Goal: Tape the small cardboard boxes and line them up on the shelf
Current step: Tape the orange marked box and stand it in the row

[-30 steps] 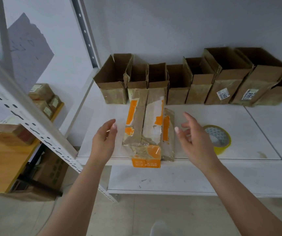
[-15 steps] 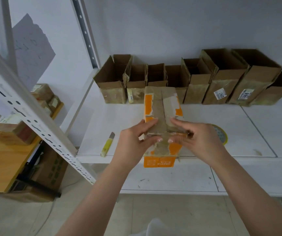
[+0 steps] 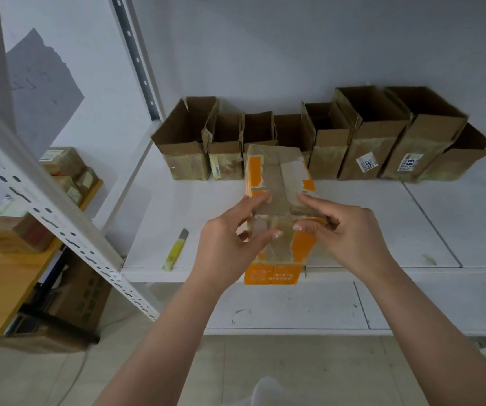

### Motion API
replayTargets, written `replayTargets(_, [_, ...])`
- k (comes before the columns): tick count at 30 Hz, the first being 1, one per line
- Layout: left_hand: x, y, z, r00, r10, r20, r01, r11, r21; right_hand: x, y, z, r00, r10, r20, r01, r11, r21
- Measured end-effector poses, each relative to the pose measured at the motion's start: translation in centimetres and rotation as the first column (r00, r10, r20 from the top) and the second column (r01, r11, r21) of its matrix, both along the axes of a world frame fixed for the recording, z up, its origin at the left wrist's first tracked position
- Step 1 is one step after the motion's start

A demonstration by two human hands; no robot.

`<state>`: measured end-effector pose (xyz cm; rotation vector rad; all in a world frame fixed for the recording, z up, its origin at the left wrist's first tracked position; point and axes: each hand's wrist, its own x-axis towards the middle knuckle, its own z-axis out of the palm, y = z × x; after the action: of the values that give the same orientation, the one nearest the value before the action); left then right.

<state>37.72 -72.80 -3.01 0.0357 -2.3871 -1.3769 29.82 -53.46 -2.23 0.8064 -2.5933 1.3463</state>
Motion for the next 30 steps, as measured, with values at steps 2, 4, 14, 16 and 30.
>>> replayTargets(2, [0.2,-0.2,0.6,1.0,-0.021,-0.004,0.021,0.999,0.028,-0.2,0.2,0.6,1.0,-0.015,0.009,0.016,1.0,-0.019])
replayTargets(4, [0.3,-0.6,1.1,0.999,-0.015,-0.03,0.018,0.992,0.124,-0.5,0.5,1.3,0.997,0.007,0.074,0.0,0.996,-0.084])
replayTargets(14, [-0.9,1.5,2.9,0.989,-0.112,-0.096,0.117,0.992,0.044,-0.1,0.9,2.9,0.956,0.203,0.211,-0.142,0.952,-0.273])
replayTargets(16, [-0.7,1.7,2.7,0.984,-0.154,-0.091,0.156,0.988,0.015,-0.1,1.2,2.9,0.956,0.2,0.215,-0.137,0.951,-0.276])
replayTargets(30, [-0.8,2.0,2.0,0.988,0.122,-0.092,-0.118,0.992,0.047,0.2,1.2,2.0,0.986,-0.157,0.052,0.159,0.986,-0.041])
